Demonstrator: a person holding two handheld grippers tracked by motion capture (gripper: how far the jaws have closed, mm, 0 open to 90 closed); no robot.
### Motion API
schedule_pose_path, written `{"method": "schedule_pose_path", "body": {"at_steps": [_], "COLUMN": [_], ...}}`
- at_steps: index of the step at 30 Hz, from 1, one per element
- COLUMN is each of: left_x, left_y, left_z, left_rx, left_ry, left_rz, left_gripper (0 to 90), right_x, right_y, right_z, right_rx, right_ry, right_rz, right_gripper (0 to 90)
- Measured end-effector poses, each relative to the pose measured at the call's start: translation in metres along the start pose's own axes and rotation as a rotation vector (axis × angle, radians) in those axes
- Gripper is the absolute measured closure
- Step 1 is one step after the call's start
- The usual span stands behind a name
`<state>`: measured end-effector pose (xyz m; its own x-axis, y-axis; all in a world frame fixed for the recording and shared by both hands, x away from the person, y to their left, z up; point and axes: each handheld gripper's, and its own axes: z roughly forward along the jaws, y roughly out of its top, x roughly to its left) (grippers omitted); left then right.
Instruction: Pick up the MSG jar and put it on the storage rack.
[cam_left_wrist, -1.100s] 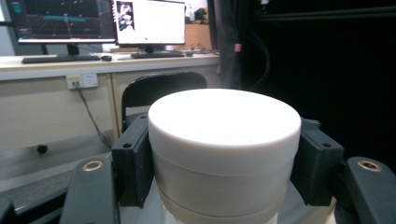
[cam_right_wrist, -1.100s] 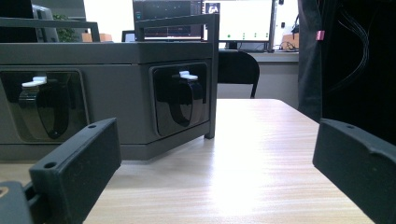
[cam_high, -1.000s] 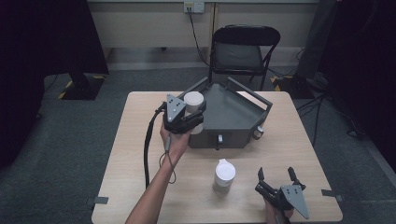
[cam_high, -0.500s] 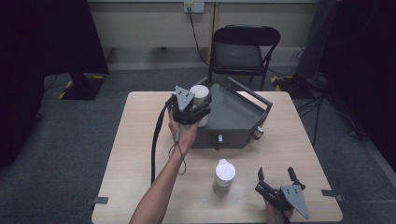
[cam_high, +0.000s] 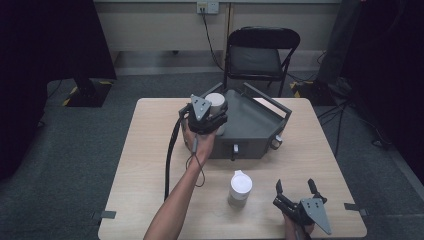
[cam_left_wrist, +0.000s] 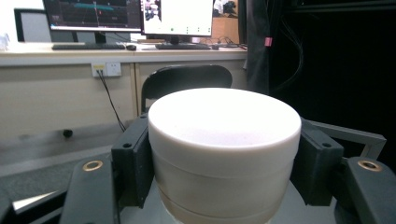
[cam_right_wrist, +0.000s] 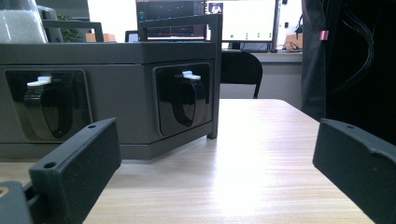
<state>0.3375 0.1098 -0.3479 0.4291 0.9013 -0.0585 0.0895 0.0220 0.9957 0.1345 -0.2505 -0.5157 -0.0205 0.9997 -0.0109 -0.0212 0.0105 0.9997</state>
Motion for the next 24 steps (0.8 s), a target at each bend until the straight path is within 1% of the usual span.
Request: {"method": "schedule_pose_path", "body": {"at_steps": [4,6,7,10,12,15,24], "left_x": [-0.003,-0.005,-0.009,-0.012,-0.014,-0.015,-0.016], "left_y": [-0.003,-0.005,-0.009,-0.011,-0.014,-0.013,-0.012], "left_z": [-0.001,-0.002,-0.003,-0.004,-0.004,-0.003,-0.004], "left_rx": [-0.008,-0.013,-0.025,-0.034,-0.041,-0.039,-0.032], "left_ry": [0.008,0.010,0.018,0.026,0.034,0.038,0.039], "left_rz": [0.012,0.031,0.049,0.061,0.054,0.058,0.058], "left_gripper": [34.2,34.2,34.1,34.0,34.0,34.0,34.0], "right_x": [0.000,0.000,0.000,0.000,0.000,0.000,0.000], "right_y": [0.000,0.000,0.000,0.000,0.000,0.000,0.000], "right_z": [0.000,0.000,0.000,0.000,0.000,0.000,0.000], "right_rx": [0.000,0.000,-0.001,-0.001,-0.001,0.000,0.000], "right_ry": [0.002,0.002,0.002,0.002,0.003,0.002,0.000], "right_rz": [-0.001,0.000,0.000,0.000,0.000,0.000,0.000], "right_gripper": [0.0,0.0,0.0,0.0,0.0,0.0,0.0]}}
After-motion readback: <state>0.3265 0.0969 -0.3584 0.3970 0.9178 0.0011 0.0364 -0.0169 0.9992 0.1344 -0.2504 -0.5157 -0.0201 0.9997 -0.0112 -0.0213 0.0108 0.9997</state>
